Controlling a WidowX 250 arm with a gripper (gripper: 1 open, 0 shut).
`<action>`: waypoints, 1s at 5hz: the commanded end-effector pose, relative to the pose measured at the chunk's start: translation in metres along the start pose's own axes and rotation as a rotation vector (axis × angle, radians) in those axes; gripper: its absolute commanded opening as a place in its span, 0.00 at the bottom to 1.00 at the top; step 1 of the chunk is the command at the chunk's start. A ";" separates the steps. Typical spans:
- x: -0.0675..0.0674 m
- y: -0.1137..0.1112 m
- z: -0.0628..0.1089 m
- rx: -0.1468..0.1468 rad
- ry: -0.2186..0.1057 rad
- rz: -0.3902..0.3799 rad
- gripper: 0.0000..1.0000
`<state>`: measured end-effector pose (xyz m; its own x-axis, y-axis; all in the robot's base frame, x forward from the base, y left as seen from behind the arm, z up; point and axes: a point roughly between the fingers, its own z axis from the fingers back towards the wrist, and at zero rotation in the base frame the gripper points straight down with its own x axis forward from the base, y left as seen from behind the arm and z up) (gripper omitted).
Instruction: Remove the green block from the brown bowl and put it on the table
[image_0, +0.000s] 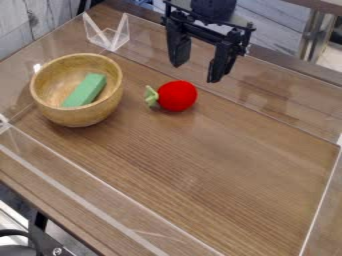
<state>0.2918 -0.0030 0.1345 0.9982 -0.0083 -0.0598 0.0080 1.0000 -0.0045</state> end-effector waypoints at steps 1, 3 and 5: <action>-0.003 0.003 -0.012 -0.005 0.031 0.007 1.00; -0.025 0.078 -0.014 -0.030 -0.020 0.132 1.00; -0.037 0.143 -0.025 -0.064 -0.047 0.252 1.00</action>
<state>0.2455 0.1373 0.0966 0.9630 0.2571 -0.0810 -0.2629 0.9621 -0.0725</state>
